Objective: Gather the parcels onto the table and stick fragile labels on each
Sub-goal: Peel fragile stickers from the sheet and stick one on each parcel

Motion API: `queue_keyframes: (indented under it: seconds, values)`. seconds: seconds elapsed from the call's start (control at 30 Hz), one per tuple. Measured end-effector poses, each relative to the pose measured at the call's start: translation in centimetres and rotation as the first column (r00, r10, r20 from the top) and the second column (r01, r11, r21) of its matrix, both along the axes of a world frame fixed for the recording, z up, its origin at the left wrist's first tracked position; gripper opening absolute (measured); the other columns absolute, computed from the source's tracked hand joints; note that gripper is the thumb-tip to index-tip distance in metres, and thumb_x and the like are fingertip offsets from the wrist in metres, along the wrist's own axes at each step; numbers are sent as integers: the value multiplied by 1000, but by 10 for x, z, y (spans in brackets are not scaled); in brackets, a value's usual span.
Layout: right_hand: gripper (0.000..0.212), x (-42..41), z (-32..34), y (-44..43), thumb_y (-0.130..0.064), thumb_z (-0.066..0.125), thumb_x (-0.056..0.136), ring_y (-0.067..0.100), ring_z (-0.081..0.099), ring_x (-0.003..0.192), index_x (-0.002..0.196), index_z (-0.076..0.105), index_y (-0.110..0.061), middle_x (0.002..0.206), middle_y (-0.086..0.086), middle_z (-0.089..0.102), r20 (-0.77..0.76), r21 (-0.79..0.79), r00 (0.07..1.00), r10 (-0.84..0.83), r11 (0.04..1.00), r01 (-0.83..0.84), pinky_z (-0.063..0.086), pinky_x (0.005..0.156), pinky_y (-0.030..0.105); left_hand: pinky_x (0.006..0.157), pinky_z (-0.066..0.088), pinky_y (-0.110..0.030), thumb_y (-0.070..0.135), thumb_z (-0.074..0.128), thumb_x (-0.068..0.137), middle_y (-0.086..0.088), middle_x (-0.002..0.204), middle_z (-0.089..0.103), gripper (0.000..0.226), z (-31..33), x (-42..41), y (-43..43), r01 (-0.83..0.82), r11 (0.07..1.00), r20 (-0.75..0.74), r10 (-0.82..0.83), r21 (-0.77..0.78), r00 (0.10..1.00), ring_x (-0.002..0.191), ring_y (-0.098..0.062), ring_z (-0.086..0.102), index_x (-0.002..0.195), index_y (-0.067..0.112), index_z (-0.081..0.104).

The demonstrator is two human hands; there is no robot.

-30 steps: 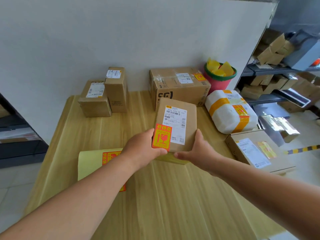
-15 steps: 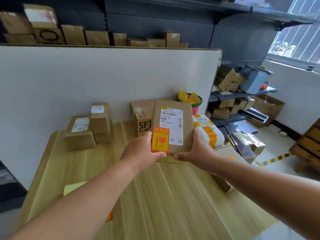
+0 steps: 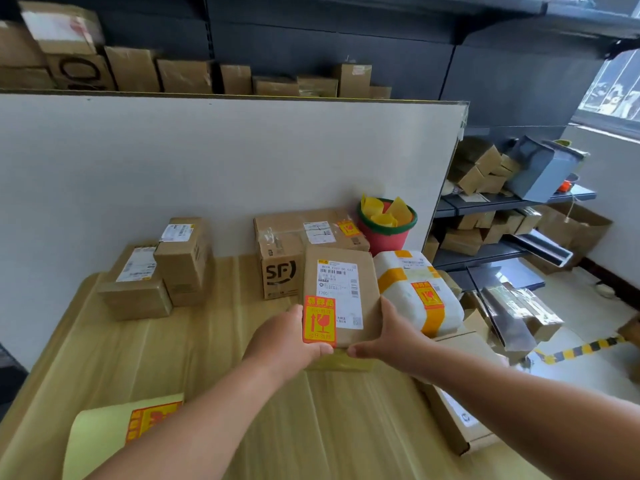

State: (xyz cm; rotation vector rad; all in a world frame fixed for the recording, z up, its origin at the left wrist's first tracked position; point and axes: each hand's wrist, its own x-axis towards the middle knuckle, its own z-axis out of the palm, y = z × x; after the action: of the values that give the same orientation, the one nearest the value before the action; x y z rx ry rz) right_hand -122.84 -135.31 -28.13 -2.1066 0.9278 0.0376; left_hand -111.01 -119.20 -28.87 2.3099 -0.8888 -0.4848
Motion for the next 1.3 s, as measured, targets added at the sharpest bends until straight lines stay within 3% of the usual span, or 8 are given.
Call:
queue_keyframes:
  seconds: [0.33, 0.47, 0.7, 0.93, 1.13, 1.23, 1.3]
  values:
    - [121, 31, -58, -85, -33, 88, 64, 18, 38, 133, 153, 8, -19, 144, -3, 39, -114, 99, 988, 101, 991, -90, 40, 107, 35, 79, 54, -33, 51, 78, 67, 15, 90, 65, 43, -59, 8, -75, -112, 989, -130, 124, 95, 984, 83, -7, 63, 100, 35, 53]
    - [120, 41, -79, -109, -36, 90, 59, 17, 44, 127, 151, 15, -18, 139, -3, 44, -127, 89, 982, 138, 988, -127, 44, 103, 37, 80, 53, -33, 49, 76, 69, 15, 92, 66, 43, -78, 11, -96, -146, 982, -128, 161, 120, 979, 86, -8, 63, 102, 33, 54]
    - [121, 58, -106, -134, -35, 89, 59, 16, 48, 124, 152, 12, -19, 136, -5, 49, -148, 88, 972, 181, 982, -169, 45, 102, 36, 79, 53, -31, 46, 75, 72, 18, 94, 64, 41, -102, 18, -120, -186, 973, -151, 206, 135, 967, 86, -5, 62, 105, 37, 52]
    - [124, 68, -113, -148, -33, 85, 69, 19, 43, 130, 154, -4, -18, 144, -1, 42, -181, 99, 962, 204, 977, -188, 38, 94, 25, 77, 53, -28, 43, 75, 75, 19, 94, 64, 40, -114, 25, -136, -206, 968, -159, 228, 142, 961, 85, -3, 61, 107, 37, 51]
    - [127, 73, -111, -151, -36, 84, 70, 19, 44, 130, 154, -9, -19, 145, -1, 41, -205, 85, 954, 217, 975, -203, 40, 97, 29, 78, 54, -30, 47, 73, 76, 19, 95, 63, 40, -116, 30, -139, -201, 967, -148, 224, 157, 963, 86, -4, 61, 108, 37, 51]
    - [124, 73, -104, -145, -37, 83, 72, 20, 43, 131, 153, -9, -19, 148, 0, 38, -222, 57, 950, 220, 976, -212, 42, 99, 32, 80, 54, -33, 53, 73, 72, 18, 96, 64, 47, -113, 31, -136, -175, 965, -151, 206, 195, 967, 88, -6, 61, 110, 39, 50]
    - [118, 72, -94, -136, -40, 82, 72, 20, 39, 134, 153, -1, -21, 150, -2, 34, -178, -29, 961, 212, 975, -220, 41, 100, 33, 86, 52, -33, 58, 73, 69, 14, 108, 63, 63, -107, 32, -133, -162, 962, -130, 194, 221, 972, 98, -11, 61, 122, 37, 45]
